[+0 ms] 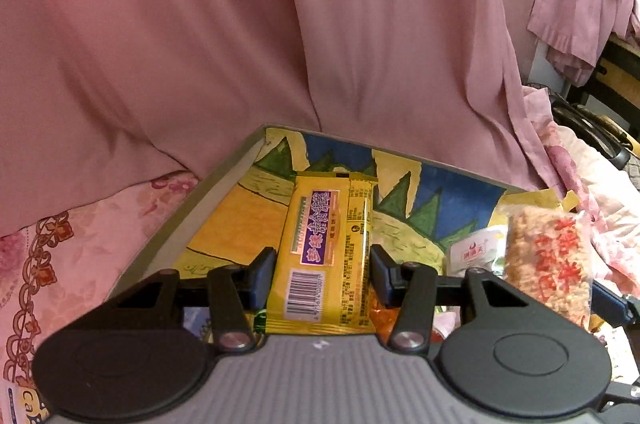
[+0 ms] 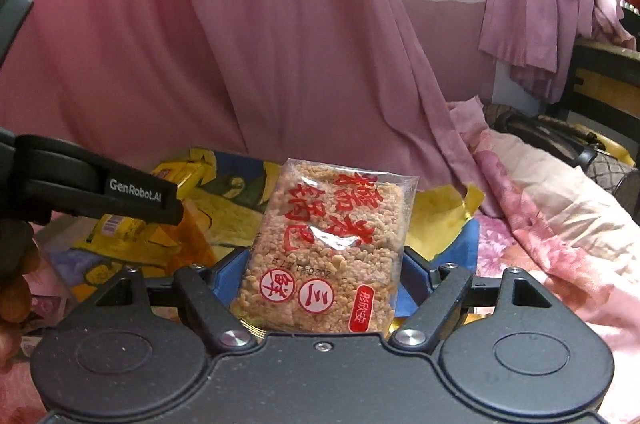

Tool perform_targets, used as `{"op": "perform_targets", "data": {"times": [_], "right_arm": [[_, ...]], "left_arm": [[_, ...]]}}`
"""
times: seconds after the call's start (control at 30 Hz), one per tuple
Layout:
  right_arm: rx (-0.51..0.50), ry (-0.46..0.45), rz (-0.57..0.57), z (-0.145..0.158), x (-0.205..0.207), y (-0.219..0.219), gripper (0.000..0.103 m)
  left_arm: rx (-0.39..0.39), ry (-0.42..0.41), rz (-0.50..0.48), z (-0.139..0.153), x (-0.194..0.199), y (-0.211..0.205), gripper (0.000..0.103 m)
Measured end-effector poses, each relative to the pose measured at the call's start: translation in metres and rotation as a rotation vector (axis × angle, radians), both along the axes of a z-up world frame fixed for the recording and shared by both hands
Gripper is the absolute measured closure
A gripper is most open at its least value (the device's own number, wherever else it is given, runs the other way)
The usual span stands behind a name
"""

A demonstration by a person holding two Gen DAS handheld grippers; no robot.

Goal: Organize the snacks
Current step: 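Lift both bars and carry them over the painted box lid, then lower both bars into the box lid and open both grippers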

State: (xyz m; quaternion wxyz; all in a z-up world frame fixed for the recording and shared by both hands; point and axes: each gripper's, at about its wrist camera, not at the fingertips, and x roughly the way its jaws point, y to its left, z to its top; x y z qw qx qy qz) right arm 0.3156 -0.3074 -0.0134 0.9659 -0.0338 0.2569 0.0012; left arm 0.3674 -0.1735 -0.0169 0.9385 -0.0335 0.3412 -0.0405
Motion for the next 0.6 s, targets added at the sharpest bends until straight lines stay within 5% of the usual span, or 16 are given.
{"op": "perform_targets", "data": {"times": [0.4,0.6], "right_arm": [[0.051,0.023,-0.007,-0.0038,0.0049,-0.0056,0.021],[0.054,0.020,-0.011,-0.0040,0.0059,-0.0064,0.018]], "left_arm": [[-0.027,0.012,0.024,-0.0015,0.0035,-0.0011,0.046],[-0.011,0.014,0.018,-0.0009,0.0033,-0.0041,0.029]]}}
